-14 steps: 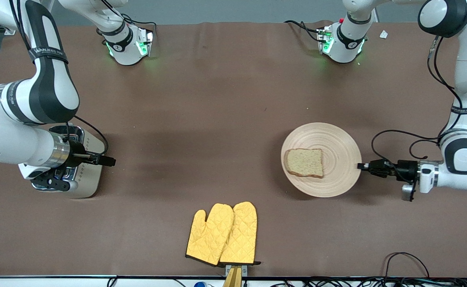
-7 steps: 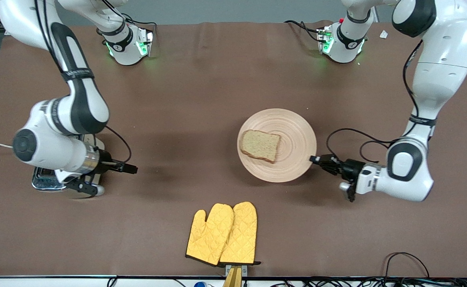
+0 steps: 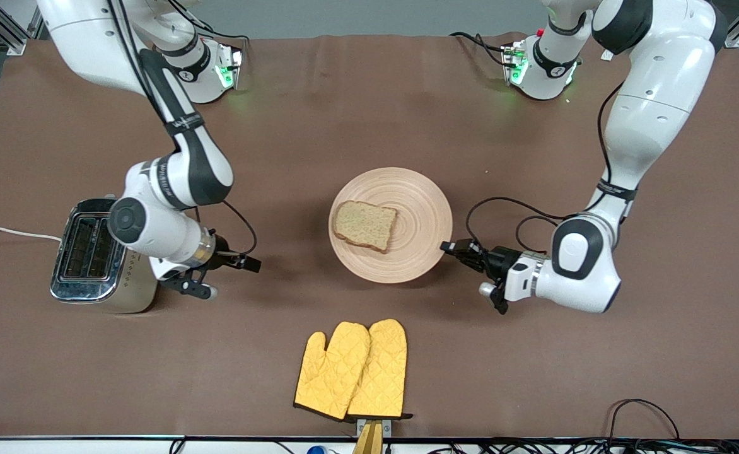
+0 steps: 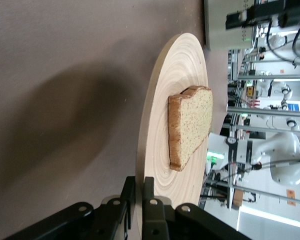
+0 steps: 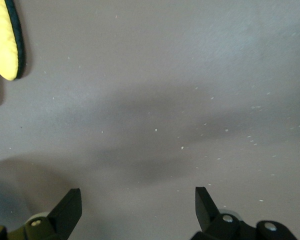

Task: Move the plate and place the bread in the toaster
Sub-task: 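Lower the right gripper onto the bread while the left gripper withdraws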

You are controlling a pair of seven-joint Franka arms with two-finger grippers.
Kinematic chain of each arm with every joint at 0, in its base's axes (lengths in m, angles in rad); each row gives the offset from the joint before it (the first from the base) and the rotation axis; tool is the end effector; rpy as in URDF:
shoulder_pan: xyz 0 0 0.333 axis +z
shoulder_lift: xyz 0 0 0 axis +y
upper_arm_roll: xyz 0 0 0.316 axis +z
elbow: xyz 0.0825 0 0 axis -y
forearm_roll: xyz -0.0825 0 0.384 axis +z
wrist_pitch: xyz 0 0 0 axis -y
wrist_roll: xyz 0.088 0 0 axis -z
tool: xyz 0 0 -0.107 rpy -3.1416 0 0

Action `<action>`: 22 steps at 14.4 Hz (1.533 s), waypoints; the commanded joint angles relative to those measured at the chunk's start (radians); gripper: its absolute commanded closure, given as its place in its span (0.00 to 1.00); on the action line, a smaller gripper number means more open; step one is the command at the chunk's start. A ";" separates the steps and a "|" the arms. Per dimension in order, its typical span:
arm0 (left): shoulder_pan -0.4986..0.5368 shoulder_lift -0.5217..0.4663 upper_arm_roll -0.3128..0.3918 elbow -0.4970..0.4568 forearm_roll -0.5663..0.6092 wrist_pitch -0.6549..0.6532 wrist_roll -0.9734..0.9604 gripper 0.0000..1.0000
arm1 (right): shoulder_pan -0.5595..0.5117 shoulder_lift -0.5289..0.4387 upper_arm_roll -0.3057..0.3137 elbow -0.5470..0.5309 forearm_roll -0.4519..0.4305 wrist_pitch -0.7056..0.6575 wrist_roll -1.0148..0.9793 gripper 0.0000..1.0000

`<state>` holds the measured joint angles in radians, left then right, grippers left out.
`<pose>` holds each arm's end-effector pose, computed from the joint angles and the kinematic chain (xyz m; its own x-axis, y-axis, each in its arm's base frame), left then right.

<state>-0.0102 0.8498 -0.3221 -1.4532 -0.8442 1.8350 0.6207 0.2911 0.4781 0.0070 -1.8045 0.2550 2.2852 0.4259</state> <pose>0.6464 -0.2448 0.2055 0.8927 -0.4505 -0.0151 -0.1985 -0.4230 0.8841 0.6217 0.1968 0.2811 0.9547 -0.2827 -0.0929 -0.2950 -0.9401 -0.1710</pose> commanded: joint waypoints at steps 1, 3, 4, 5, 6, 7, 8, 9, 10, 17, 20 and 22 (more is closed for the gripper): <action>-0.042 0.006 -0.003 -0.024 -0.081 0.084 -0.007 0.99 | 0.011 -0.021 -0.007 -0.027 0.015 0.019 0.005 0.00; -0.089 0.011 -0.003 -0.038 -0.125 0.188 -0.007 0.99 | 0.007 -0.016 -0.008 -0.029 0.006 0.017 -0.002 0.00; -0.102 0.011 -0.002 -0.050 -0.159 0.235 -0.007 0.99 | 0.003 -0.013 -0.008 -0.029 0.004 0.017 -0.004 0.00; -0.125 0.014 -0.002 -0.056 -0.186 0.278 -0.007 0.98 | 0.008 -0.013 -0.008 -0.030 0.003 0.017 -0.004 0.00; -0.135 0.027 -0.002 -0.055 -0.199 0.303 -0.007 0.98 | 0.011 -0.013 -0.008 -0.032 0.000 0.019 -0.004 0.00; -0.143 0.040 -0.002 -0.055 -0.213 0.329 -0.007 0.97 | 0.020 -0.013 -0.008 -0.033 -0.017 0.020 -0.004 0.00; -0.155 0.049 -0.002 -0.053 -0.225 0.346 -0.006 0.96 | 0.040 -0.013 -0.010 -0.041 -0.042 0.022 -0.001 0.00; -0.163 0.052 -0.002 -0.053 -0.230 0.352 -0.007 0.95 | 0.051 -0.013 -0.010 -0.045 -0.048 0.029 0.007 0.00; -0.163 0.057 -0.002 -0.055 -0.230 0.354 -0.007 0.89 | 0.065 -0.015 -0.010 -0.047 -0.048 0.033 0.010 0.00; -0.133 0.006 0.035 -0.010 -0.043 0.342 -0.212 0.00 | 0.184 0.042 -0.021 -0.041 -0.200 0.123 0.028 0.11; -0.097 -0.063 0.026 0.002 0.150 0.334 -0.421 0.00 | 0.197 0.057 -0.021 -0.036 -0.204 0.134 0.049 0.27; -0.094 -0.110 0.032 0.002 0.220 0.334 -0.492 0.00 | 0.210 0.065 -0.021 -0.033 -0.204 0.137 0.086 0.34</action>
<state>-0.0992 0.7993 -0.2971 -1.4288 -0.6855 2.1747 0.1997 0.4778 0.5387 -0.0022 -1.8369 0.0736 2.4086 0.4619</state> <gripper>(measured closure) 0.000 0.308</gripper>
